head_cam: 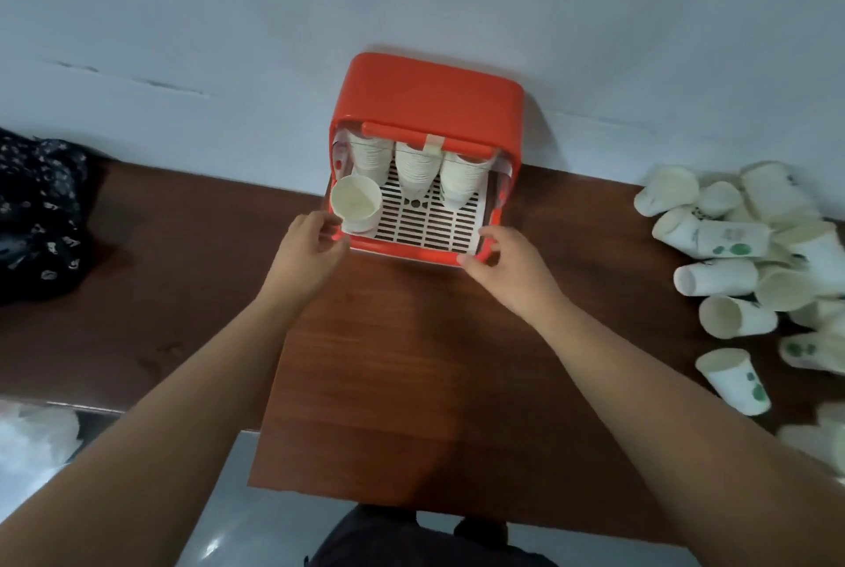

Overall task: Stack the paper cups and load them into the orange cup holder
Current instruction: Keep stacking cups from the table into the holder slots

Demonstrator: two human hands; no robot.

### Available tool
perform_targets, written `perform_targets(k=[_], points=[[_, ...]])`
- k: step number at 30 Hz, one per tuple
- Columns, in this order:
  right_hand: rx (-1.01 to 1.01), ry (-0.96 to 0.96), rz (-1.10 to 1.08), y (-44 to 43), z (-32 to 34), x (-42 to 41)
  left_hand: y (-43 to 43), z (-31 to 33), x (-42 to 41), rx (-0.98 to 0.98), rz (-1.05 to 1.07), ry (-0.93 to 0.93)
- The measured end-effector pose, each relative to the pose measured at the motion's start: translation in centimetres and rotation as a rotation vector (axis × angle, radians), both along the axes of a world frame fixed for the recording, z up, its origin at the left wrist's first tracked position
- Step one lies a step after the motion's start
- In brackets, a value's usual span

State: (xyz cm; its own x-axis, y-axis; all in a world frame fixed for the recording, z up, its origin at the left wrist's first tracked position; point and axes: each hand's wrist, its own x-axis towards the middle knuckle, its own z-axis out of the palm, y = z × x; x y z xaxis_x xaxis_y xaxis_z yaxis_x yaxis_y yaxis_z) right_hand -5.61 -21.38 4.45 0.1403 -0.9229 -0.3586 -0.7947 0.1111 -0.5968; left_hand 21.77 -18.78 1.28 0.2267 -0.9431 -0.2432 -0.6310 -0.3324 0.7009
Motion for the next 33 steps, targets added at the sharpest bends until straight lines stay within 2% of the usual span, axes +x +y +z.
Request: perform_targets(k=[3, 7, 19, 25, 33], points=[[-0.010, 0.136, -0.067, 2.2, 0.6, -8.2, 0.7, 1.2, -3.0, 0.043, -0.126, -0.061], [-0.006, 0.213, -0.161, 5.9, 1.5, -18.2, 1.6, 1.9, -10.3, 0.070, -0.285, -0.124], [-0.043, 0.188, -0.454, 19.8, 2.2, -42.4, 6.1, 2.5, -43.5, 0.056, -0.778, -0.142], [-0.025, 0.180, -0.480, 25.2, -0.3, -48.5, 7.1, 0.8, -54.4, 0.065, -0.994, -0.197], [0.014, 0.275, -0.605, 28.9, -5.7, -49.4, 4.8, -3.9, -61.3, -0.039, -1.288, -0.527]])
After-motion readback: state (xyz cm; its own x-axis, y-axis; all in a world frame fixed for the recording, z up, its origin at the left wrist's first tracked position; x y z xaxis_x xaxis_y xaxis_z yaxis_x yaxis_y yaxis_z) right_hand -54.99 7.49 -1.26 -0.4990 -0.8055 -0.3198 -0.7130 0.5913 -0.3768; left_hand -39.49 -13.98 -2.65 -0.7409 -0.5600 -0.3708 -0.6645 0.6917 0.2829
